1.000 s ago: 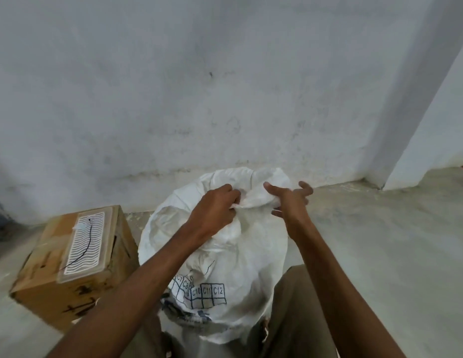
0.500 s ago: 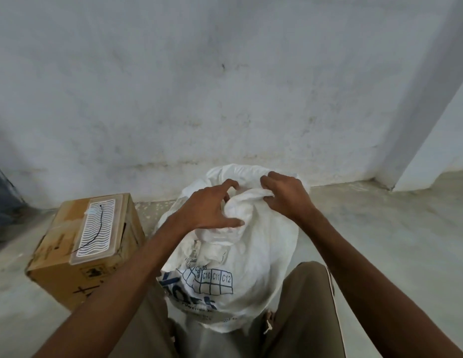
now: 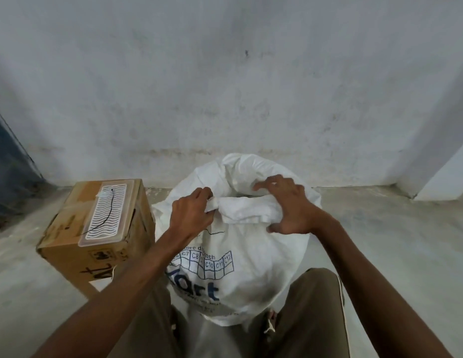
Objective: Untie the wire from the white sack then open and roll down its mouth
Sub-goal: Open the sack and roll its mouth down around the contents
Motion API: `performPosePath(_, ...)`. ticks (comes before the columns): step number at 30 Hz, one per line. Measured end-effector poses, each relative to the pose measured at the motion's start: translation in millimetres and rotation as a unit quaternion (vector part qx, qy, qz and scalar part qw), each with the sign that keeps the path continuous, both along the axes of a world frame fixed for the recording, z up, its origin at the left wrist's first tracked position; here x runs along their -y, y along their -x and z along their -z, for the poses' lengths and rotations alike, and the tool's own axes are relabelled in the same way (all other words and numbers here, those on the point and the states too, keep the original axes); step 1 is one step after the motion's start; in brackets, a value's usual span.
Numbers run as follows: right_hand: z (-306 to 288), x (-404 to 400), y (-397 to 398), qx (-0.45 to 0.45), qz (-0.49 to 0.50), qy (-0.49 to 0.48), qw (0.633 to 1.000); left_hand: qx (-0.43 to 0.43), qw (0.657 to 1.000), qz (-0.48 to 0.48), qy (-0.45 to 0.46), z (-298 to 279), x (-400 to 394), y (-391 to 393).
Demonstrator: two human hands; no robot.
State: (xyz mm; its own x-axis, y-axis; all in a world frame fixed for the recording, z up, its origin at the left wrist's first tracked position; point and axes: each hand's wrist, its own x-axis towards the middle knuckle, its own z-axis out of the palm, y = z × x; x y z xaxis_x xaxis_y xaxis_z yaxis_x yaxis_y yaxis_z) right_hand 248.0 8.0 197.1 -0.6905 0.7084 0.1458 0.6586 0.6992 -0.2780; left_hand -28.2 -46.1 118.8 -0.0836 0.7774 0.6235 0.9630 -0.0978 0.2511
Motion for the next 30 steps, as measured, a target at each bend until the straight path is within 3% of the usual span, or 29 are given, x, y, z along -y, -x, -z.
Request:
performPosePath(3, 6.6, 6.0, 21.6, 0.000, -0.017, 0.107, 0.994, -0.035, 0.999, 0.014, -0.028, 5.4, -2.7, -10.1)
performPosePath(7, 24.2, 1.6, 48.2, 0.031, 0.069, -0.049, 0.996, -0.133, 0.986, 0.063, -0.077, 5.1, -11.6, -7.1)
performPosePath(10, 35.5, -1.1, 58.0, 0.027, 0.087, -0.091, 0.992, -0.187, 0.968, 0.146, -0.088, 3.2, -13.3, -2.4)
performPosePath(13, 51.9, -3.2, 61.6, 0.075, 0.050, -0.174, 0.981, -0.083, 0.971, 0.225, 0.010, 3.8, -12.1, 6.3)
performPosePath(16, 74.4, 2.1, 55.4, 0.017, -0.004, -0.318, 0.948, 0.036, 0.940, 0.283, 0.187, -0.4, -8.0, 11.8)
performPosePath(19, 92.2, 7.8, 47.4, -0.035, -0.055, -0.439, 0.896, 0.102, 0.918, 0.257, 0.284, -9.4, -9.9, 10.3)
performPosePath(21, 95.4, 7.2, 44.3, -0.065, -0.055, -0.390, 0.917, 0.045, 0.931, 0.237, 0.275, -14.6, -13.4, 10.4)
performPosePath(24, 88.0, 4.6, 44.2, -0.106, 0.016, -0.126, 0.986, -0.011, 0.948, 0.237, 0.214, -14.1, -15.4, 16.4)
performPosePath(27, 85.8, 2.7, 49.8, -0.120, 0.062, 0.040, 0.990, -0.108, 0.943, 0.273, 0.155, -5.5, -14.9, 18.3)
performPosePath(30, 89.6, 1.4, 57.9, -0.027, 0.063, 0.123, 0.990, -0.240, 0.916, 0.313, 0.076, 4.7, -10.1, 7.2)
